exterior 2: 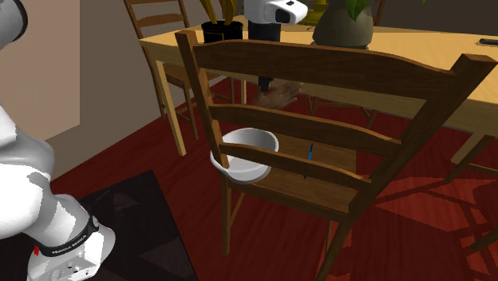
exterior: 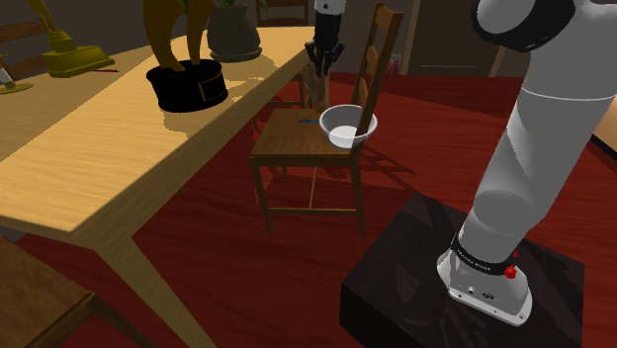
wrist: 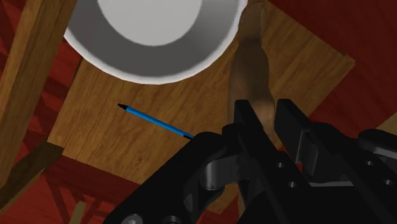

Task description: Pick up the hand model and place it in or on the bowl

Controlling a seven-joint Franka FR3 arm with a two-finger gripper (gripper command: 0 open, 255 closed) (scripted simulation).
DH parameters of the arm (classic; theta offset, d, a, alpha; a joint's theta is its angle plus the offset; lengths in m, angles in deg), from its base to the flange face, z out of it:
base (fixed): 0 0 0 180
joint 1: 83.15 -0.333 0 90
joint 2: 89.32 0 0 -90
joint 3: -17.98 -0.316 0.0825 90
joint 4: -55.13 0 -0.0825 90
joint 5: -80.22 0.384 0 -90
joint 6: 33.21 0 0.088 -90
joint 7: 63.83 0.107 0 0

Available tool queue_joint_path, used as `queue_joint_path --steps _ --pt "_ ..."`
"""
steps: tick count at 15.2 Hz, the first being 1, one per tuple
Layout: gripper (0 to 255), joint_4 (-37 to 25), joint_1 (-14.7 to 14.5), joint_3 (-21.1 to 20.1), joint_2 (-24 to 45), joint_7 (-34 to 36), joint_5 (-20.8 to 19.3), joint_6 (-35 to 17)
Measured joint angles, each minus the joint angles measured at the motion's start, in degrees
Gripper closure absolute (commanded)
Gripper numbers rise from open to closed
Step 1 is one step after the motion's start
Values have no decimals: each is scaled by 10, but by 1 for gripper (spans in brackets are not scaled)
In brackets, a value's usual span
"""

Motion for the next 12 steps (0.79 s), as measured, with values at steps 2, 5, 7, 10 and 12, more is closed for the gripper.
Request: queue_joint_path --steps 2,5,7,10,12 --pt "255 61 1 2 -49 -4 -5 -11" --pt "255 131 4 4 -118 -8 -13 -13" --pt "255 179 7 7 -164 -13 -18 -15" --pt "255 224 9 7 -196 -16 -22 -28" --pt "255 244 10 7 -201 -17 -22 -43"
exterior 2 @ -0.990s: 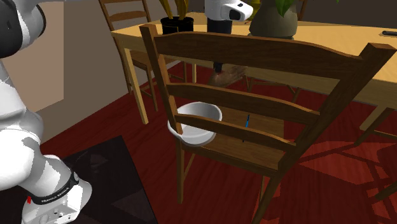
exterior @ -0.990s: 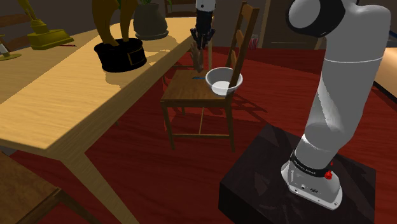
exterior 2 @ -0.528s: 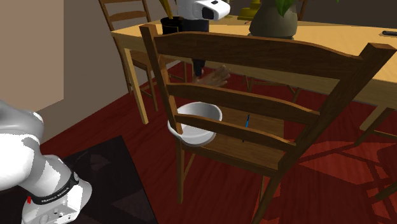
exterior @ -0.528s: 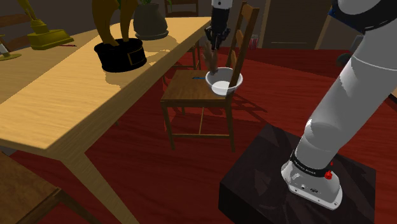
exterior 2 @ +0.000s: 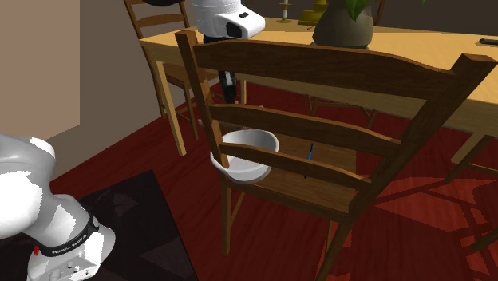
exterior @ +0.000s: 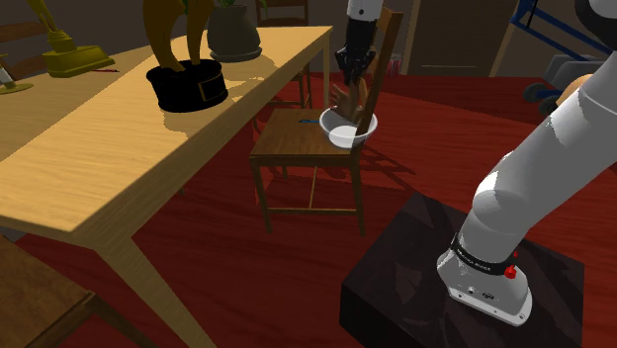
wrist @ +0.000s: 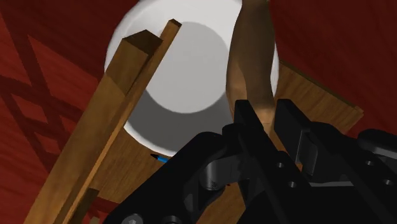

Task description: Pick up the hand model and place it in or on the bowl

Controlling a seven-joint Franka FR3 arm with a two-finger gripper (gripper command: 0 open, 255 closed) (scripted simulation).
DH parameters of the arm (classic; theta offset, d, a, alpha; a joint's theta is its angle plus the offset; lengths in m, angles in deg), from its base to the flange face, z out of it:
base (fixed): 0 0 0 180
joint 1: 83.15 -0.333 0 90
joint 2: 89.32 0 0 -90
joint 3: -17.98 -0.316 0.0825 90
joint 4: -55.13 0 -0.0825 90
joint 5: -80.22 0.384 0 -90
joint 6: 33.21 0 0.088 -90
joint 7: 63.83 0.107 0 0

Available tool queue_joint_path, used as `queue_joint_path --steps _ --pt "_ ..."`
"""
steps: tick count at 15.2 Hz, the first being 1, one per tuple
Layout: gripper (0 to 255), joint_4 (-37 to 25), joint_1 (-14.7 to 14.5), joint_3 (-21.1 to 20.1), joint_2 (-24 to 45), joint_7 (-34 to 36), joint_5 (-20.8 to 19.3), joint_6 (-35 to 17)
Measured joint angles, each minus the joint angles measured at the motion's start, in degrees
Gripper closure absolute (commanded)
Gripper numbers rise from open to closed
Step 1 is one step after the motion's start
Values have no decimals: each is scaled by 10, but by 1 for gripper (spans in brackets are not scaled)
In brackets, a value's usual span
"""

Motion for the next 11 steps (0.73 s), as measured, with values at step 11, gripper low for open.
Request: queue_joint_path --steps 11 --pt "255 51 0 0 -11 -4 0 -86"
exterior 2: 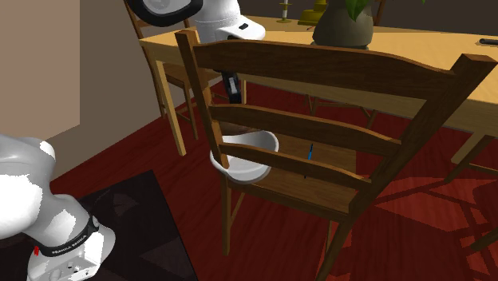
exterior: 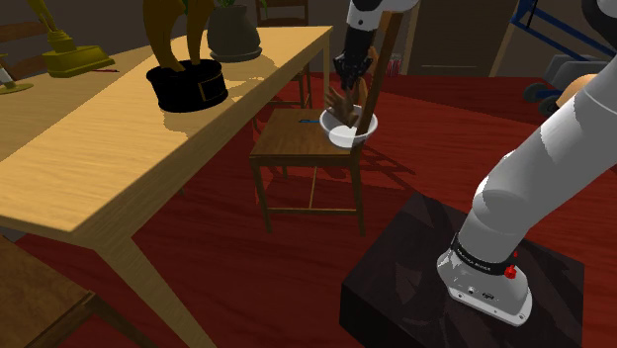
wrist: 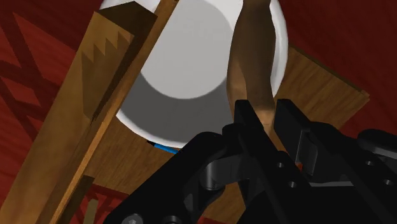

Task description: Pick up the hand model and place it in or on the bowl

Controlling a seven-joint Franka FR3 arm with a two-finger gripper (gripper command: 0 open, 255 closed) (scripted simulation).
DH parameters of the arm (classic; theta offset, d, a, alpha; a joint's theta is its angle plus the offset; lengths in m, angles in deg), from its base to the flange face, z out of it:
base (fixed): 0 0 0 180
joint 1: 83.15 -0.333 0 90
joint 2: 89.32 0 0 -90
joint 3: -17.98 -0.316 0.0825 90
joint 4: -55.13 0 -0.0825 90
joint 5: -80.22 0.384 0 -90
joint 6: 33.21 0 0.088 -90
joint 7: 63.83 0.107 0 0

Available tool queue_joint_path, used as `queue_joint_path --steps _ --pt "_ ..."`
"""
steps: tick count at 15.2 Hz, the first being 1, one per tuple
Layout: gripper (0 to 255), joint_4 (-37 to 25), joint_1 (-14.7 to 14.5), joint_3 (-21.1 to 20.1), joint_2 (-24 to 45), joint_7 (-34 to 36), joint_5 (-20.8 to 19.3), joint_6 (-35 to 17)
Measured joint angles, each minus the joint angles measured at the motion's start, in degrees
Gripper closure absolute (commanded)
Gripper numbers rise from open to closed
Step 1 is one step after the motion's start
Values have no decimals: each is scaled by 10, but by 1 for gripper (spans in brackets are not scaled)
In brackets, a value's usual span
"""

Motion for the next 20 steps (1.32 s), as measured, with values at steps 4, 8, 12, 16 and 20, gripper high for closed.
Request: queue_joint_path --steps 4,8,12,16,20 --pt "255 2 0 0 -1 -3 1 -11" --pt "0 3 0 0 -3 -5 0 -14" --pt "0 5 -1 1 -5 -9 1 -6" --pt "0 2 0 0 -3 -3 0 10" --pt "0 -20 0 1 5 -4 1 53"
